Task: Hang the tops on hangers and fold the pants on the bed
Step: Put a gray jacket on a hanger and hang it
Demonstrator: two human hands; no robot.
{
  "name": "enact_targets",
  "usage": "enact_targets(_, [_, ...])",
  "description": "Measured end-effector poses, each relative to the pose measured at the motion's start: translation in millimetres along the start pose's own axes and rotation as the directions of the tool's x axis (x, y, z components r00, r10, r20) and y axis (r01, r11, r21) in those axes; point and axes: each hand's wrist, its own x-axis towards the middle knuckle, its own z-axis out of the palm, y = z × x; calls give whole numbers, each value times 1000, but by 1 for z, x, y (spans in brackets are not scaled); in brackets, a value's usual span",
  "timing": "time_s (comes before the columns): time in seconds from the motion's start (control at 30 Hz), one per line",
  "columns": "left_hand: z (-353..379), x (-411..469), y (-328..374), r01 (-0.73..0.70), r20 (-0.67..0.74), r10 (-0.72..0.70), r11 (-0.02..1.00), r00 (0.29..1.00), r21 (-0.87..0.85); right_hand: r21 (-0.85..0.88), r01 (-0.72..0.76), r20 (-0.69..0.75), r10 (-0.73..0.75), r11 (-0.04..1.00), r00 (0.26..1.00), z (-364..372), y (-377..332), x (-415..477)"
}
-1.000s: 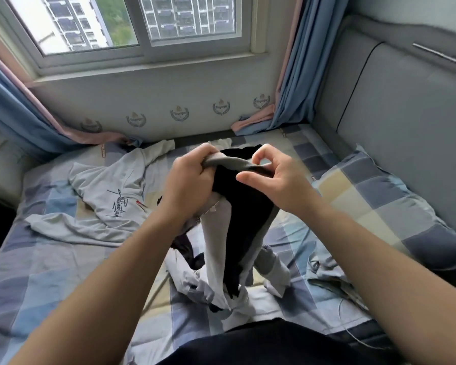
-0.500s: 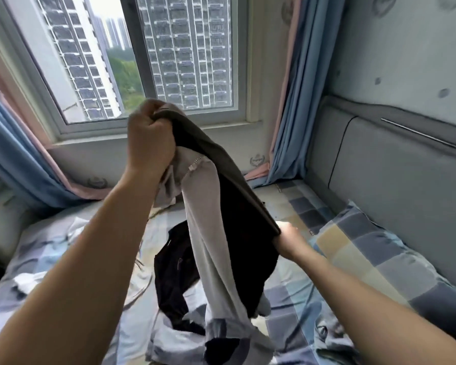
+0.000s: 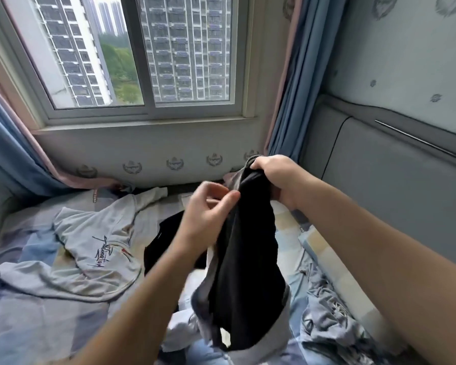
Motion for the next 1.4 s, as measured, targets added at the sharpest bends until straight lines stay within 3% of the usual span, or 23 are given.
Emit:
enact_targets(0.17, [30, -38, -30, 115, 47, -118, 991, 992, 66, 202, -31, 90, 12, 979, 996, 7, -5, -11])
enact_targets(0.27, [25, -33, -40, 67, -8, -67, 988, 998, 138, 287, -13, 111, -20, 958, 994, 8, -3, -12])
enact_targets(0.37, [16, -28, -42, 27, -59, -24, 998, 998, 52, 325, 45, 159, -101, 945, 982, 2, 14, -10])
enact_targets(0.5, [6, -23, -41, 104, -116, -129, 974, 985, -199, 114, 79, 224, -104, 990, 969, 9, 84, -25])
enact_targets(0.67, [3, -25, -43, 189, -61, -226, 911, 972, -365, -110, -69, 333, 102, 992, 937, 46, 193, -65])
enact_targets(0.8, [2, -21, -41, 204, -62, -250, 889, 966, -409, -463, -70, 270, 215, 884, 939, 68, 240, -77])
enact_targets(0.87, [-5, -16, -43, 218, -88, -273, 893, 958, -393, -490, -76, 210, 202, 869, 956, 63, 241, -73])
enact_targets(0.97, [-15, -10, -55, 280, -80, -316, 913, 946, -296, -375, -62, 122, 115, 925, 986, 44, 222, -61])
enact_targets(1.07, [-17, -16, -69, 390, 19, -391, 914, 920, -109, -181, -101, 51, 112, 978, 992, 28, 192, -51])
enact_targets(1.13, [-10, -35, -77, 382, 101, -380, 924, 919, 0, -26, -129, 13, 130, 991, 991, 23, 170, -42])
enact_targets(1.27, [13, -95, -97, 414, 286, -405, 910, 869, 30, 328, -169, -21, 186, 930, 982, 20, 130, -34])
enact_targets(1.4, [34, -131, -114, 404, 430, -377, 914, 820, 32, 476, -199, 26, 213, 857, 977, 16, 113, -30])
